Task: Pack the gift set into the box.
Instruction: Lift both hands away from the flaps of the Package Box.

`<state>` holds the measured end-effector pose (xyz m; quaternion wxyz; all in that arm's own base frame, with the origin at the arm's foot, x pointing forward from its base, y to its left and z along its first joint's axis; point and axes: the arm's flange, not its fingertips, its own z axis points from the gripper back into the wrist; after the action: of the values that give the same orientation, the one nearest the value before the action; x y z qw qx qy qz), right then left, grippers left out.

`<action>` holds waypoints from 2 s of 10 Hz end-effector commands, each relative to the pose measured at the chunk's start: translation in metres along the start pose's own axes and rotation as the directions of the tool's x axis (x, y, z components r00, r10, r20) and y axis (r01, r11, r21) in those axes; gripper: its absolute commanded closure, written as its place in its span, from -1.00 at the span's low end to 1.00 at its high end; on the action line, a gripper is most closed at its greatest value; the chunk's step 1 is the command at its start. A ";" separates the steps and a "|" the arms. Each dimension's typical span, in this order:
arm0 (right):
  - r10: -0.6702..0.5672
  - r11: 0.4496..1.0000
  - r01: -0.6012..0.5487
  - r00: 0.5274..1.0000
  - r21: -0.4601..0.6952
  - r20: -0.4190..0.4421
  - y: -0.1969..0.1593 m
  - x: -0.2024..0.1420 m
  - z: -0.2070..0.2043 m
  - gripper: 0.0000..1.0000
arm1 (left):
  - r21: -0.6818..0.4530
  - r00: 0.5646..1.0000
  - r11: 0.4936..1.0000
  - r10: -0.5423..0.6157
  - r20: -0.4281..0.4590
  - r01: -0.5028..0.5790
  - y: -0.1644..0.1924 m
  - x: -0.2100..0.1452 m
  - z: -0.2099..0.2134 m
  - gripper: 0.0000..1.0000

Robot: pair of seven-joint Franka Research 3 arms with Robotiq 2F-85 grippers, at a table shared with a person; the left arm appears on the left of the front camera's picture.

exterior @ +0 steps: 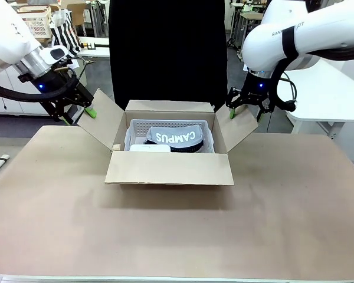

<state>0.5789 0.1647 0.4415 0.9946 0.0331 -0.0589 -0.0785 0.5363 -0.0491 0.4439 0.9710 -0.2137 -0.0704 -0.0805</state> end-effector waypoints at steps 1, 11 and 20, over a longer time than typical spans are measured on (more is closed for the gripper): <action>-0.021 1.000 0.021 1.000 -0.022 0.007 0.001 0.001 0.003 -1.00 | 0.022 1.000 1.000 0.010 0.000 -0.010 -0.002 -0.001 0.001 -1.00; -0.078 0.532 0.131 0.991 0.837 -0.106 -0.181 -0.095 0.118 -1.00 | -0.753 0.899 0.502 -0.138 0.416 0.426 0.014 -0.101 0.153 -1.00; -0.072 0.453 0.144 0.990 0.880 -0.125 -0.216 -0.109 0.128 -1.00 | -0.737 0.883 0.527 -0.059 0.465 0.423 0.032 -0.121 0.175 -1.00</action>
<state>0.4233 -0.0331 0.5435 0.8231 0.5578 -0.0483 -0.0949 0.4072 0.0679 0.5739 0.6963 -0.6413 -0.2489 -0.2049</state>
